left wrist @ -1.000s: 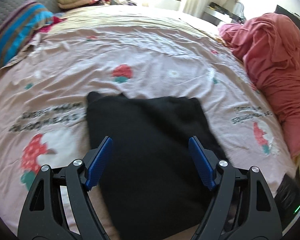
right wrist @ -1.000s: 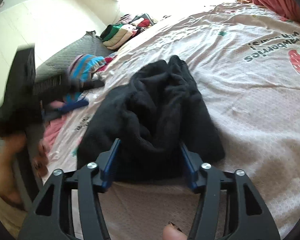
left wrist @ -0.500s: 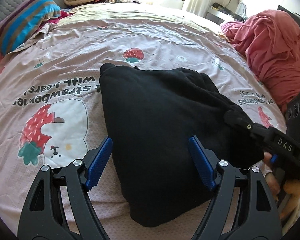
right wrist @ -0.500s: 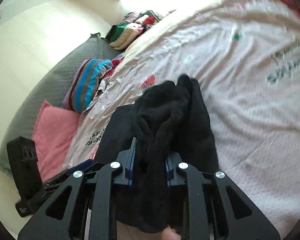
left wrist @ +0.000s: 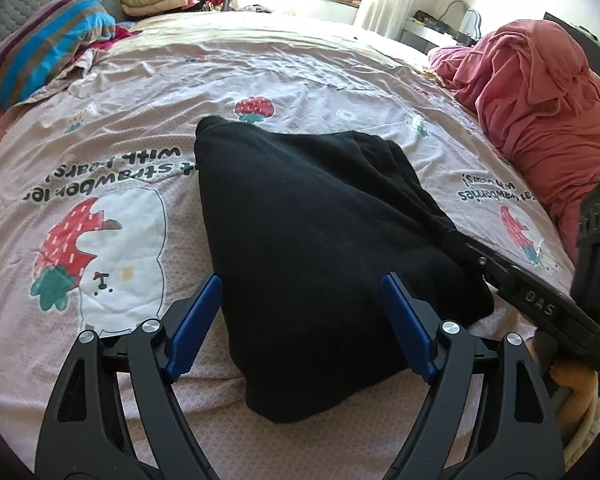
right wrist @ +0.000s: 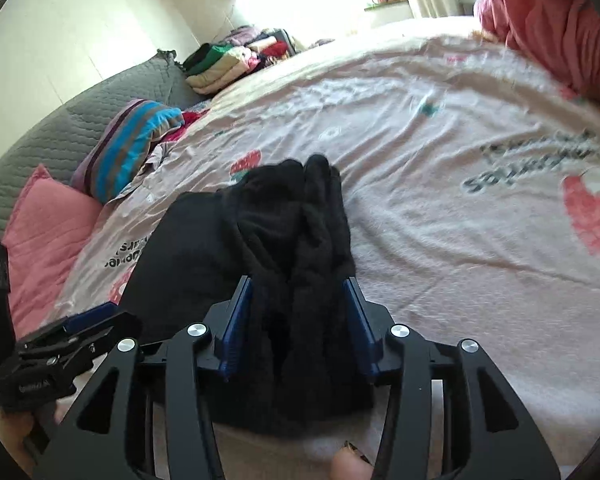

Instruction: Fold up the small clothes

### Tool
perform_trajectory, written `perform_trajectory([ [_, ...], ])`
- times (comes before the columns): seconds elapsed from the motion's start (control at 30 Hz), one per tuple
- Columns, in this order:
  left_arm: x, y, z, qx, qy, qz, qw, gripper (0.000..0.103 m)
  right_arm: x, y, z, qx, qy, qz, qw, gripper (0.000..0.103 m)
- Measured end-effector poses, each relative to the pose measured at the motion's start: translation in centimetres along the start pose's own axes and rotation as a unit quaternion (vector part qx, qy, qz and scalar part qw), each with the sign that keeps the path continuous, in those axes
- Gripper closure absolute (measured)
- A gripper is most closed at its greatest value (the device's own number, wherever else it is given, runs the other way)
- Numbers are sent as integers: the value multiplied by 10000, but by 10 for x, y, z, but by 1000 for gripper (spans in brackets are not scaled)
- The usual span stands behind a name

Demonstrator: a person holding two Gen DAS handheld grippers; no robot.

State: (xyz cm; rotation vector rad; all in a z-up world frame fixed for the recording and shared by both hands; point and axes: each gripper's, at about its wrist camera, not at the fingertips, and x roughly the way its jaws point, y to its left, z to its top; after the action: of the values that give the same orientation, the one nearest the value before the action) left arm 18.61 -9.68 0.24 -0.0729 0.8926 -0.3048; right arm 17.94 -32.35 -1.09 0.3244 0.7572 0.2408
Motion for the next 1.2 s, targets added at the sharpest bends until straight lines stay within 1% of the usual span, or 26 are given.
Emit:
perform_trajectory([
  [0.07, -5, 1, -3, 0, -74, 18, 10000, 29, -13, 3, -4, -180, -183, -138, 9996, 51],
  [0.1, -8, 2, -4, -14, -91, 19, 10000, 29, -22, 6, -6, -309, -303, -216, 9988, 48],
  [0.2, -18, 4, -8, -34, -171, 6, 9998, 27, -44, 14, -13, -645, -568, -369, 9956, 32],
  [0.27, -28, 5, -11, -26, -268, -2, 9996, 23, -59, 20, -19, -850, -745, -437, 9926, 26],
  [0.33, -37, 5, -15, -14, -347, -16, 9994, 22, -73, 26, -26, -1066, -900, -563, 9886, 15],
  [0.4, -49, 4, -20, 25, -450, 8, 9990, 18, -86, 32, -33, -1269, -1052, -659, 9841, 13],
  [0.43, -54, 4, -21, 38, -489, 21, 9988, 15, -91, 34, -35, -1319, -1094, -709, 9827, 9],
  [0.47, -59, 4, -24, 54, -530, 31, 9986, 12, -95, 35, -36, -1347, -1126, -755, 9816, 7],
  [0.53, -67, 4, -28, 72, -594, 44, 9982, 10, -104, 39, -40, -1384, -1236, -769, 9796, 6],
  [0.7, -86, 3, -45, 175, -735, 204, 9969, 10, -119, 50, -50, -1487, -1335, -760, 9769, 5],
  [0.87, -94, 9, -61, 90, -739, 202, 9970, 10, -116, 58, -61, -1550, -1133, -840, 9778, 5],
  [1.03, -91, 16, -78, -49, -590, 221, 9980, 10, -108, 58, -74, -1512, -852, -941, 9803, 5],
  [1.2, -88, 21, -86, -147, -473, 310, 9983, 10, -100, 56, -78, -1454, -674, -1021, 9818, 5],
])
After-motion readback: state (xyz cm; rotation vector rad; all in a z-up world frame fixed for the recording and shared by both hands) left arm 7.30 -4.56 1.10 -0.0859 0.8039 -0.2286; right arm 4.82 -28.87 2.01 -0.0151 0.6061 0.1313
